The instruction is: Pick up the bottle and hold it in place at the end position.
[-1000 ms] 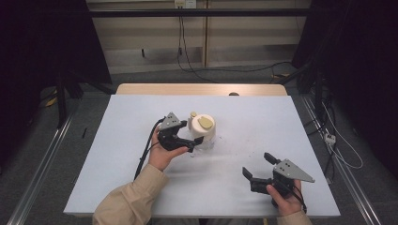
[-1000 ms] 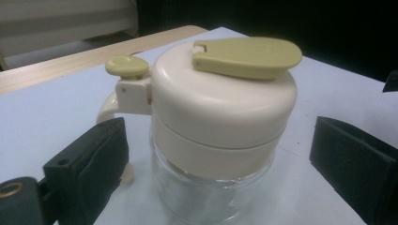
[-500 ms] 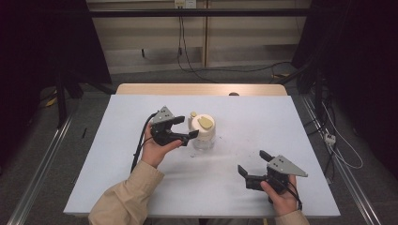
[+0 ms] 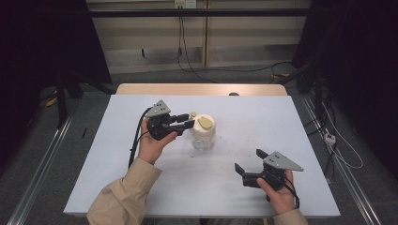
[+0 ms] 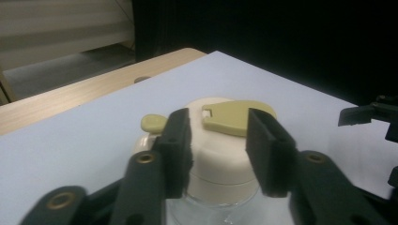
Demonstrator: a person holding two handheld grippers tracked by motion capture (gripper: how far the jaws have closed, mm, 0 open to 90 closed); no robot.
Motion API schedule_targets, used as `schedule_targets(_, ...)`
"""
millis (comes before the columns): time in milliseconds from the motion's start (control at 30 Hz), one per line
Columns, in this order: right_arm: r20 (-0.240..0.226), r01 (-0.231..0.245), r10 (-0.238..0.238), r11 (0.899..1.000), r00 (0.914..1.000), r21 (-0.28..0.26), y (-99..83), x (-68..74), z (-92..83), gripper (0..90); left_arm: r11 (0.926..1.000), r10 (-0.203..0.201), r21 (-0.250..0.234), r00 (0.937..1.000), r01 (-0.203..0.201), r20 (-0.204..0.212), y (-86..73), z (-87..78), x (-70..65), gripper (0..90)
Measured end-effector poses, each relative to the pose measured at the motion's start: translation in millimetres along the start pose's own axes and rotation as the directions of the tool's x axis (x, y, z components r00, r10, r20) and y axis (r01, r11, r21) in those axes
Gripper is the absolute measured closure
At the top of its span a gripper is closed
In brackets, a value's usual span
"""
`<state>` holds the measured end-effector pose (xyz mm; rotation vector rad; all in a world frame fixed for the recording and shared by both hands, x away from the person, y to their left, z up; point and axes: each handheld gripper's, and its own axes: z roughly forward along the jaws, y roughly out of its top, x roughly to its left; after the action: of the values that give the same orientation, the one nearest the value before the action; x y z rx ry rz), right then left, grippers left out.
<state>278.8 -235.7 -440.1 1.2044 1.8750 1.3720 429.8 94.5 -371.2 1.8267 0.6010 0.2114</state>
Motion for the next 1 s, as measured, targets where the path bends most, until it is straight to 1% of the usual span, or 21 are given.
schedule_targets(67,-0.002,0.0,0.0,1.0,1.0,0.003,2.3,1.8,2.4,2.8,1.0,0.001,0.005,0.9999,-0.001,0.01,0.5,1.1,-0.3,69.9)
schedule_targets(167,-0.012,-0.003,0.004,1.0,0.9999,0.014,4.9,4.4,6.8,2.8,1.0,0.002,0.007,0.9998,-0.002,0.017,0.9,2.1,-0.3,75.1)
schedule_targets(267,-0.023,0.001,0.0,1.0,0.9997,0.029,6.5,7.2,11.5,2.9,1.0,0.001,0.008,0.9997,-0.001,0.024,0.8,2.3,0.2,78.3)
schedule_targets(367,-0.023,0.005,-0.004,0.999,0.9997,0.04,7.8,9.0,16.0,3.2,1.0,-0.004,0.005,0.9997,0.004,0.026,0.6,2.3,0.9,79.9)
schedule_targets(433,-0.022,0.003,-0.002,0.999,0.9998,0.043,9.2,9.9,18.9,3.4,1.0,0.0,0.008,0.9997,0.0,0.024,0.4,2.9,1.3,81.5)
schedule_targets(600,-0.029,-0.01,0.012,0.999,0.9995,0.046,12.6,11.9,25.8,3.7,0.9998,0.0,0.019,0.9992,-0.001,0.039,-1.4,8.4,0.5,84.5)
schedule_targets(733,-0.034,-0.011,0.013,0.999,0.9993,0.048,14.6,13.7,30.6,3.8,0.9995,0.011,0.028,0.9992,-0.012,0.039,-3.4,13.4,-0.4,86.4)
schedule_targets(800,-0.036,-0.01,0.012,0.999,0.9993,0.047,15.9,14.5,32.5,3.9,0.9992,0.019,0.035,0.9989,-0.02,0.044,-4.5,15.7,-0.3,90.0)
schedule_targets(900,-0.04,-0.013,0.015,0.999,0.9991,0.04,18.8,16.3,35.8,4.2,0.9988,0.014,0.046,0.9991,-0.016,0.039,-5.8,17.1,0.3,90.0)
schedule_targets(1000,-0.045,-0.017,0.019,0.999,0.9988,0.038,22.2,17.9,39.6,4.1,0.9981,0.032,0.052,0.9991,-0.033,0.029,-5.1,17.0,-1.5,90.0)
